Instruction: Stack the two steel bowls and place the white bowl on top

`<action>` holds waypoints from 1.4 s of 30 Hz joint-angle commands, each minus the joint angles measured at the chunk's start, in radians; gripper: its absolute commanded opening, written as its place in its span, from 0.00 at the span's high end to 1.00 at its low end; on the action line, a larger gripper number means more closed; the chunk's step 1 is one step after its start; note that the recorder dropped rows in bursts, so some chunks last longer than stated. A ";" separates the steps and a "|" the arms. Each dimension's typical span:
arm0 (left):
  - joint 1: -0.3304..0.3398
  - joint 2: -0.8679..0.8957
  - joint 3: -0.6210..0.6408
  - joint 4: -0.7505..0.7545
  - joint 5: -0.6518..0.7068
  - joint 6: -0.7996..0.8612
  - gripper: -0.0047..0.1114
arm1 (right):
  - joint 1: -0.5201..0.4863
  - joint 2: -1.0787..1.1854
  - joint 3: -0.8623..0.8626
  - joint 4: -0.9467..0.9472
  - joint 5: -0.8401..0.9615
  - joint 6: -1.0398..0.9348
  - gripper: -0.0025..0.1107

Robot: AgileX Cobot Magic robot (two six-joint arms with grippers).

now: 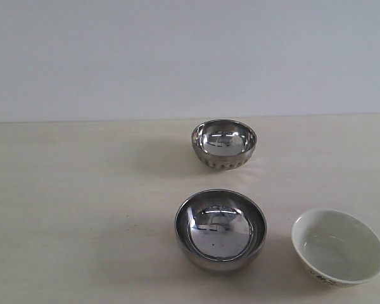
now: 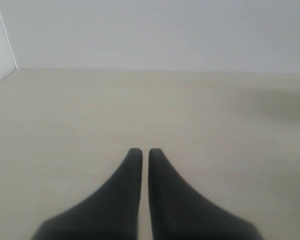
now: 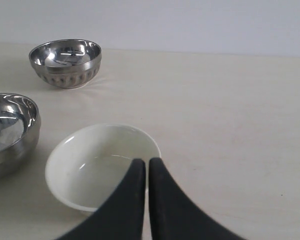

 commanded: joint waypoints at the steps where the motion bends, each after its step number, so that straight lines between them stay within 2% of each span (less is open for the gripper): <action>1: 0.003 -0.003 0.004 -0.006 0.003 0.005 0.92 | -0.005 -0.004 -0.001 -0.002 -0.002 0.000 0.98; 30: 0.003 -0.003 0.004 -0.006 0.003 0.005 0.92 | -0.005 -0.004 -0.001 -0.056 -0.002 -0.022 0.98; 33: 0.003 -0.003 0.004 -0.006 0.003 0.005 0.92 | -0.005 -0.004 -0.001 -0.056 -0.078 -0.022 0.98; 42: 0.003 -0.003 0.004 -0.006 0.003 0.005 0.92 | -0.005 -0.004 -0.001 -0.056 -0.535 0.019 0.98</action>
